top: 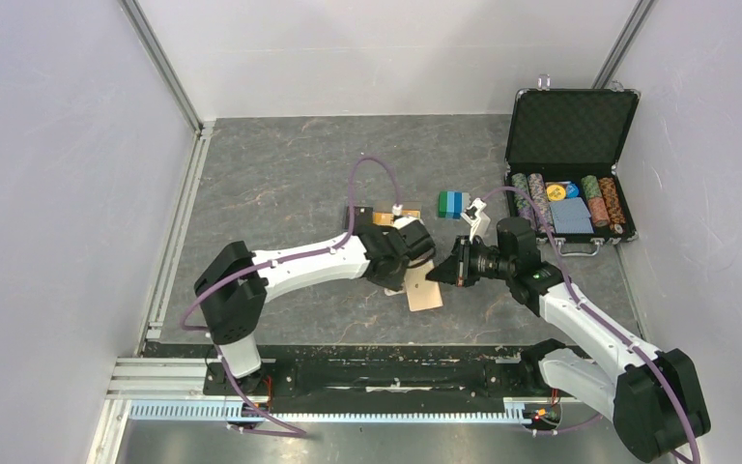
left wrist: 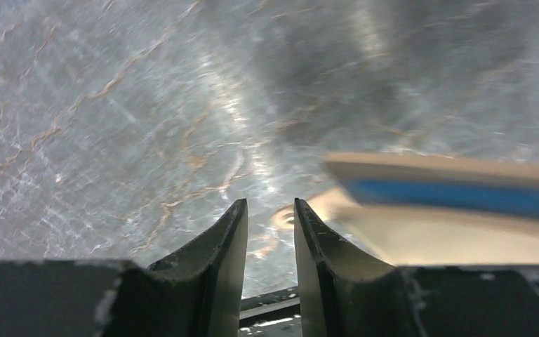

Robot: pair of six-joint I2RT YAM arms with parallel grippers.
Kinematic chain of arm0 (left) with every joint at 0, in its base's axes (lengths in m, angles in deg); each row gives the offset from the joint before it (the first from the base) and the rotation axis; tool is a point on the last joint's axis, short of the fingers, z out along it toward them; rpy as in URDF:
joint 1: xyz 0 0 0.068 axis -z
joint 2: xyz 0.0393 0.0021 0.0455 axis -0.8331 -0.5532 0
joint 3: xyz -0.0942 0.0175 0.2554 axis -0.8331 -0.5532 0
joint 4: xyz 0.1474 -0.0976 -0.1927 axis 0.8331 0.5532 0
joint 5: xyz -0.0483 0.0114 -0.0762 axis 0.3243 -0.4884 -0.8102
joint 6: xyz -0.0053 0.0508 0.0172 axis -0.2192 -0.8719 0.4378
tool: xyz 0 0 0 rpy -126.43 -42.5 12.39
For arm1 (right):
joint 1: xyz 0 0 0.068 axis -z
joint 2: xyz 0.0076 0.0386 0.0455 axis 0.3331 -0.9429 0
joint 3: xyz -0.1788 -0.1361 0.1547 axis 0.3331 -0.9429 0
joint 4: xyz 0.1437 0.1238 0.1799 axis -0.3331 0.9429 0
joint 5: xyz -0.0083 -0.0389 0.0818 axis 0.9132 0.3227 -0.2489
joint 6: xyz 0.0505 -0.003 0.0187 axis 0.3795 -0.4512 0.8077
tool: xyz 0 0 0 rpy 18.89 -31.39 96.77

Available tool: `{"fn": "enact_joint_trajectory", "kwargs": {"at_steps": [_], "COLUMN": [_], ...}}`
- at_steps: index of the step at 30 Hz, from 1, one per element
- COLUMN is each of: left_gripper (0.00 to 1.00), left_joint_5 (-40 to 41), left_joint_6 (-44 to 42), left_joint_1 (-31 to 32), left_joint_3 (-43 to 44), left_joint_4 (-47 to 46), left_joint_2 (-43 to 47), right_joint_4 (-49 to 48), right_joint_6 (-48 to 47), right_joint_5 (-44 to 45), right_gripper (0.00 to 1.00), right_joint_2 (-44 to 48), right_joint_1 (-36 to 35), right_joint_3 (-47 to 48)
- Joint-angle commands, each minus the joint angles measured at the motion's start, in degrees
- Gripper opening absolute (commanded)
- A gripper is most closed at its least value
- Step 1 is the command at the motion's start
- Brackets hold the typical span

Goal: Put the credit cards into the card holder
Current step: Open the card holder at the center of the board.

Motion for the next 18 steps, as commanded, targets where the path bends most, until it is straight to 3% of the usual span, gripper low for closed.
{"fn": "enact_joint_trajectory", "kwargs": {"at_steps": [1,3,10,15,18], "left_gripper": [0.37,0.39,0.63,0.66,0.66], "left_joint_5": [-6.11,-8.86,-22.58,-32.42,-35.07], "left_joint_6": [3.76,3.83,6.49,11.29,12.43], "left_joint_1": [-5.24,-6.50,-10.93,-16.09,-17.01], "left_joint_3": [-6.50,-8.76,-19.64,-30.47,-32.98], "left_joint_4": [-5.80,-8.56,-23.41,-37.16,-40.90], "left_joint_2": [5.70,7.71,16.35,22.97,25.28], "right_joint_4": [-0.55,-0.39,-0.48,-0.52,-0.58], "right_joint_6": [-0.95,-1.08,-1.35,-1.03,-0.83], "right_joint_5": [-1.74,-1.44,-1.04,-0.69,-0.69], "right_gripper": [0.00,0.00,0.00,0.00,0.00], "right_joint_2": [1.23,1.24,1.31,1.56,1.37], "right_joint_1": [-0.24,-0.24,-0.26,-0.23,-0.24], "right_joint_3": [2.20,2.29,2.27,2.46,2.68]}}
